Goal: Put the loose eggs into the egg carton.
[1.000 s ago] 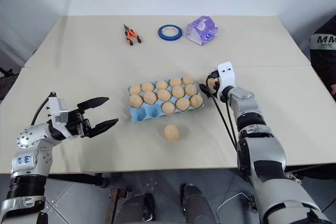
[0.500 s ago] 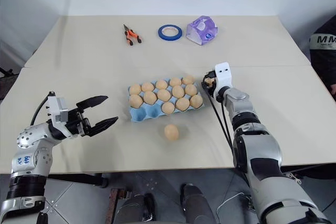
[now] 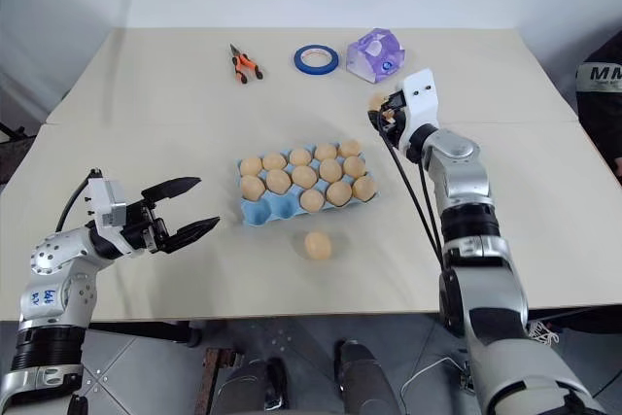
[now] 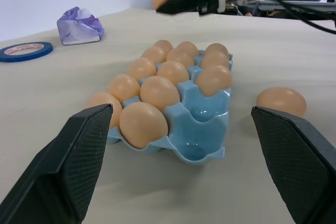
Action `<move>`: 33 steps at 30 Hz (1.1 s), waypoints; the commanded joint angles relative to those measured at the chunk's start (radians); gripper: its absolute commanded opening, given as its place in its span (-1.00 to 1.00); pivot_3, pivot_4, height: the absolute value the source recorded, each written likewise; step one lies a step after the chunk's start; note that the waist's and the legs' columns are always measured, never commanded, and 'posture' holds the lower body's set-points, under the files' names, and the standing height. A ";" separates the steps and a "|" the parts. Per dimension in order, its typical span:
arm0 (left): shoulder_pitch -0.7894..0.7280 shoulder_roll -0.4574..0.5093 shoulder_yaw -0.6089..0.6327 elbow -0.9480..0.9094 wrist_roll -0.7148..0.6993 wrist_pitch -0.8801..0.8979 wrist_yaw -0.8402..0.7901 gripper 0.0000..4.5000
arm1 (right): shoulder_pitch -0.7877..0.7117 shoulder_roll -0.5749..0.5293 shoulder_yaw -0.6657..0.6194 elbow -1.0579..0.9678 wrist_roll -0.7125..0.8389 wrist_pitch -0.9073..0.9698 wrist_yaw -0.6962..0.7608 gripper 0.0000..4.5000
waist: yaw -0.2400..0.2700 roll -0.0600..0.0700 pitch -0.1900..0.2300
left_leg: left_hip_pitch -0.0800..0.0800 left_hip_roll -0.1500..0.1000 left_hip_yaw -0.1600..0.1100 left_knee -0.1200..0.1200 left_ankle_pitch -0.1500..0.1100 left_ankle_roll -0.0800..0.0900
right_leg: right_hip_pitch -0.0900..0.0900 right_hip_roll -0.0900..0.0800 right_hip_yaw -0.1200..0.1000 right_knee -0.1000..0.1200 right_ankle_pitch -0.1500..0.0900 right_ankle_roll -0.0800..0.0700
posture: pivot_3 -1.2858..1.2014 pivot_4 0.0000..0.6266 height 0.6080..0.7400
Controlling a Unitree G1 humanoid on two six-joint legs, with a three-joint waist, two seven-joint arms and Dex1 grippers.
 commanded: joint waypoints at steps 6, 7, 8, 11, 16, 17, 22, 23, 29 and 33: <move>0.019 0.079 0.029 -0.003 -0.035 0.035 -0.090 1.00 | 0.283 0.053 0.195 -0.846 0.197 0.583 -0.044 -0.36 | -0.001 0.000 0.000 | -0.001 0.001 0.000 -0.001 0.000 0.000 | -0.001 0.000 -0.001 0.001 -0.001 -0.002 | 0.03 -0.52 1.00; 0.020 0.083 0.029 -0.002 -0.035 0.040 -0.096 1.00 | 0.294 0.067 0.211 -0.873 0.201 0.605 -0.060 -0.36 | -0.001 0.000 0.000 | -0.001 0.001 0.000 -0.001 0.000 0.000 | -0.001 0.000 -0.001 0.001 -0.001 -0.002 | 0.03 -0.52 1.00; 0.019 0.085 0.029 -0.001 -0.035 0.043 -0.101 1.00 | 0.300 0.085 0.228 -0.887 0.200 0.617 -0.079 -0.36 | -0.001 -0.001 0.000 | -0.001 0.001 0.000 0.000 0.000 0.000 | -0.001 0.000 -0.001 0.001 -0.001 -0.002 | 0.03 -0.52 1.00; 0.017 0.085 0.029 0.000 -0.033 0.047 -0.109 1.00 | 0.296 0.126 0.274 -0.877 0.186 0.627 -0.117 -0.36 | -0.001 -0.001 -0.001 | -0.001 -0.001 0.000 0.000 -0.001 -0.002 | -0.001 -0.002 -0.001 0.001 -0.001 -0.003 | 0.03 -0.52 1.00; 0.017 0.075 0.029 -0.006 -0.029 0.043 -0.102 1.00 | 0.262 0.196 0.346 -0.769 0.149 0.565 -0.152 -0.36 | -0.001 -0.002 -0.001 | -0.001 -0.002 0.000 0.000 -0.001 -0.001 | -0.001 -0.004 -0.002 0.000 -0.001 -0.003 | 0.03 -0.52 1.00; 0.021 0.074 0.030 -0.010 -0.030 0.042 -0.101 1.00 | 0.255 0.204 0.359 -0.742 0.137 0.543 -0.152 -0.36 | -0.001 -0.002 -0.001 | -0.001 -0.002 0.000 0.000 0.000 0.000 | -0.001 -0.004 -0.002 0.000 -0.001 -0.003 | 0.03 -0.52 1.00; 0.048 0.066 0.038 -0.036 -0.034 0.038 -0.086 1.00 | 0.240 0.206 0.395 -0.668 0.098 0.478 -0.144 -0.36 | -0.001 -0.002 -0.001 | -0.002 -0.002 0.000 -0.001 0.001 0.002 | -0.002 -0.003 -0.002 -0.001 -0.001 -0.003 | 0.03 -0.52 1.00; 0.053 0.065 0.040 -0.041 -0.035 0.037 -0.083 1.00 | 0.239 0.201 0.403 -0.662 0.089 0.470 -0.141 -0.21 | -0.001 -0.002 -0.001 | -0.002 -0.002 0.000 -0.001 0.001 0.002 | -0.002 -0.003 -0.003 -0.001 -0.001 -0.002 | 0.03 -0.52 1.00; 0.075 0.060 0.045 -0.062 -0.040 0.036 -0.068 1.00 | 0.253 0.159 0.423 -0.705 0.086 0.478 -0.100 0.69 | -0.001 -0.002 -0.001 | -0.002 -0.002 0.000 -0.001 0.001 0.002 | -0.002 -0.003 -0.002 -0.001 -0.001 -0.002 | 0.03 -0.52 1.00; 0.078 0.060 0.045 -0.064 -0.041 0.037 -0.065 1.00 | 0.260 0.129 0.419 -0.747 0.097 0.503 -0.087 0.99 | 0.000 -0.003 -0.001 | -0.002 -0.002 0.000 -0.001 0.001 0.002 | -0.002 -0.004 -0.003 -0.001 -0.001 -0.002 | 0.03 -0.52 1.00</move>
